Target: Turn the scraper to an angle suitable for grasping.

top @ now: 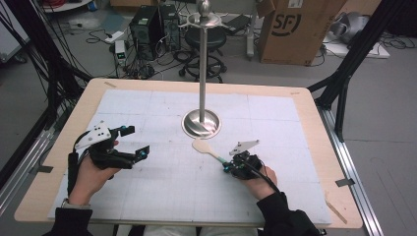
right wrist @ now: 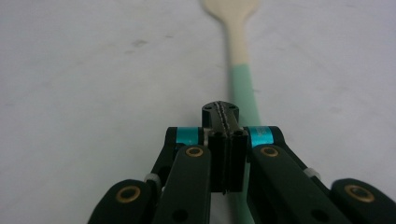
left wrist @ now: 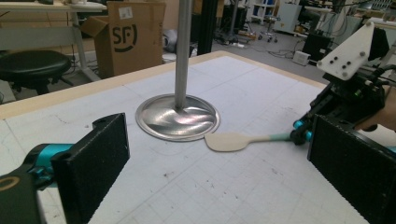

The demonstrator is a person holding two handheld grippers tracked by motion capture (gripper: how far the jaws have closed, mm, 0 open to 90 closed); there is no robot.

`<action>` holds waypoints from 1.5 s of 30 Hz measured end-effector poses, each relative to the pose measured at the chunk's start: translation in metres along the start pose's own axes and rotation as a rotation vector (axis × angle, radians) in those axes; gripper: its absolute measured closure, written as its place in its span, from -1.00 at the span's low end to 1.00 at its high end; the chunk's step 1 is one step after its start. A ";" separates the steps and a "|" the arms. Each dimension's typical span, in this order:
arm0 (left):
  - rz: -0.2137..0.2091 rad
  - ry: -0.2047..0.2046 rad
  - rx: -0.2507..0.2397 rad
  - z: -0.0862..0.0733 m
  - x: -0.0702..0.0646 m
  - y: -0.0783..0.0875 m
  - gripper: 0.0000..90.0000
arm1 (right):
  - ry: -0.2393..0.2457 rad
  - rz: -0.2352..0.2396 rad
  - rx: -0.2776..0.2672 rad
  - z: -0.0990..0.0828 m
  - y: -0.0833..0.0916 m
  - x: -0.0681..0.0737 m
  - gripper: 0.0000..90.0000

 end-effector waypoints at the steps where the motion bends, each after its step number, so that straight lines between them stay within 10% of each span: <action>1: 0.000 -0.001 0.001 0.000 0.000 0.000 -0.87 | -0.011 -0.008 -0.003 -0.002 0.001 -0.004 1.00; 10: 0.003 -0.003 0.009 -0.002 -0.002 0.000 -0.87 | 0.032 -0.082 -0.013 -0.006 0.004 -0.018 1.00; 20: 0.009 0.000 0.006 -0.001 -0.002 0.001 -0.87 | -0.009 0.023 -0.170 0.028 -0.010 -0.021 1.00; 33: 0.004 0.003 0.007 -0.001 -0.001 0.000 -0.87 | -0.074 0.055 -0.043 0.055 -0.046 -0.049 1.00; 45: 0.010 0.006 0.018 -0.003 0.001 0.000 -0.87 | -0.017 0.110 -0.010 0.058 -0.052 -0.036 1.00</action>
Point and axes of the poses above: each handheld gripper's, and its own axes: y roughly backward along the jaws, z roughly out of its top, x roughly to its left, the point moved 5 cm from there along -y, roughly forward along the jaws, and after that the axes turned 3 degrees about y, right-handed, at the moved point
